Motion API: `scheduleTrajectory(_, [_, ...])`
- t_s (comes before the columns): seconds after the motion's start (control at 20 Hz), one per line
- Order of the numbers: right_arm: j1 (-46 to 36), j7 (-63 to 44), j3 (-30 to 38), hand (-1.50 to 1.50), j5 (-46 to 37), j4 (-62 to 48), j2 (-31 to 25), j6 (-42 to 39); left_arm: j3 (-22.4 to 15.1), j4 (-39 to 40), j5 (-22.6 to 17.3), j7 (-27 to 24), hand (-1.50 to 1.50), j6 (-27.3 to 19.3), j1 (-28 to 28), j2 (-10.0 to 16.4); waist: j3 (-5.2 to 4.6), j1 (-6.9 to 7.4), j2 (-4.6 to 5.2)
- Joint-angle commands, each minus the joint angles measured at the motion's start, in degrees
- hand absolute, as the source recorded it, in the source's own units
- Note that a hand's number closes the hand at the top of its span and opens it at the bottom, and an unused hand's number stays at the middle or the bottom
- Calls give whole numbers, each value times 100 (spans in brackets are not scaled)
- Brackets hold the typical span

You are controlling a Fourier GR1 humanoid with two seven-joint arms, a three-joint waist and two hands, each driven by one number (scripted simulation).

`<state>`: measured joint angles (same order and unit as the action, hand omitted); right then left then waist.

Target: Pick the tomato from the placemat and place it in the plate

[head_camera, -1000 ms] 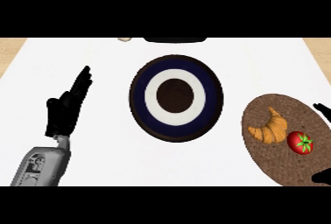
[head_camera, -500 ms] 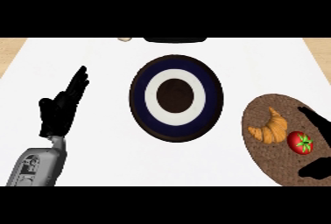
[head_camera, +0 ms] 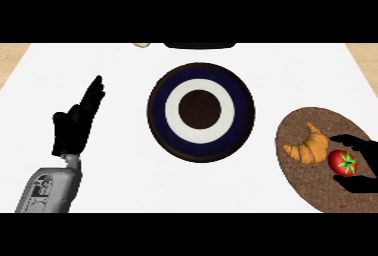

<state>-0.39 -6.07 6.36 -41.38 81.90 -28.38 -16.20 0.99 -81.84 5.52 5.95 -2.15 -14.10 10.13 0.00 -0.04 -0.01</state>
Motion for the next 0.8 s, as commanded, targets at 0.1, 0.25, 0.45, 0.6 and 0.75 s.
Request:
scheduleTrajectory(0.1, [-460,119,19,150,-418,-383,179,288,228,130,-38,16,0,245,-171,152,0,7,2])
scheduleTrajectory(0.25, [-581,832,401,150,-352,-1043,-146,434,265,290,-16,-281,0,298,23,125,0,8,5])
scheduleTrajectory(0.45, [-475,879,491,150,-329,-730,119,762,165,602,111,-565,0,165,-20,-129,-1,-11,6])
scheduleTrajectory(0.6, [-72,519,464,150,-321,175,355,722,146,-13,155,22,0,41,-72,-150,-1,-21,-6])
scheduleTrajectory(0.75, [-327,406,439,150,-259,-304,498,475,307,153,41,-169,0,308,-37,21,-1,-8,-1])
